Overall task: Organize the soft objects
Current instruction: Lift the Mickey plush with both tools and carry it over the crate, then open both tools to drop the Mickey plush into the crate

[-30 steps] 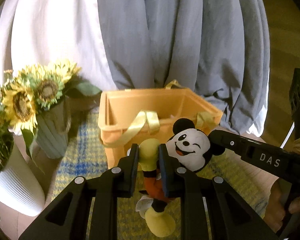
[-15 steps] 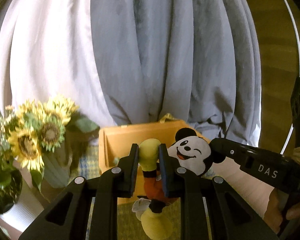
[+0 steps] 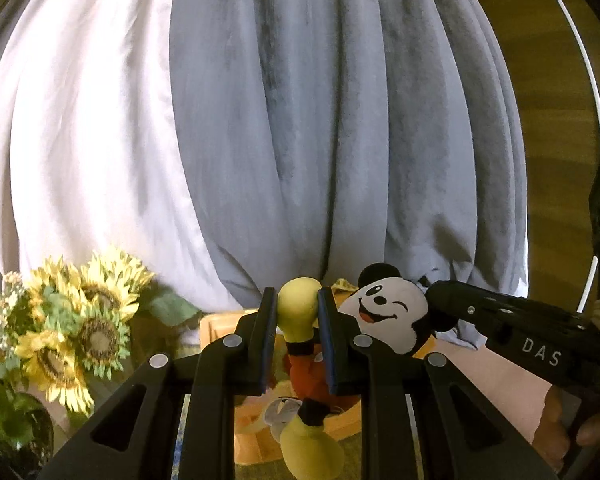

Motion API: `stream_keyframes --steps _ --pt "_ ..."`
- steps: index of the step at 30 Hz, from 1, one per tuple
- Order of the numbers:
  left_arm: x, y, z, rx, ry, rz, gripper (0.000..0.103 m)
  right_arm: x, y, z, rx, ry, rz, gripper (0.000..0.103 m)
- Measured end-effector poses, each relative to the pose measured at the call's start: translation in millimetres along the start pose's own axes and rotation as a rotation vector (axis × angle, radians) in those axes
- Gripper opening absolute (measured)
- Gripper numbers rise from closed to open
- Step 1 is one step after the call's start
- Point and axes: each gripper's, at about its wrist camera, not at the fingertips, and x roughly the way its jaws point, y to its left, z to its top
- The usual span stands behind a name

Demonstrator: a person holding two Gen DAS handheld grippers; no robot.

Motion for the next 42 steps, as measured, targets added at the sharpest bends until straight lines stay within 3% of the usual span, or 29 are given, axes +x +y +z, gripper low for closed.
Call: stream_keyframes --steps 8,15,34,38,42 --pt "32.8 11.9 13.0 0.030 0.010 0.004 0.021 23.4 -2.6 15.6 -0.007 -0.004 -0.012 0.014" --pt "73.6 17.4 16.0 0.047 0.065 0.000 0.021 55.1 -9.1 20.4 -0.031 0.029 -0.051 0.014" --pt "172.2 20.6 -18.5 0.102 0.243 -0.011 0.021 141.7 -54.8 2.8 0.001 0.177 -0.123 0.014" --pt "186.3 21.5 -26.7 0.100 0.282 -0.009 0.024 154.3 -62.2 -4.0 0.010 0.210 -0.129 0.014" --pt "191.9 24.8 -32.2 0.084 0.308 0.010 0.045 164.2 -67.7 -10.1 0.018 0.252 -0.138 0.018"
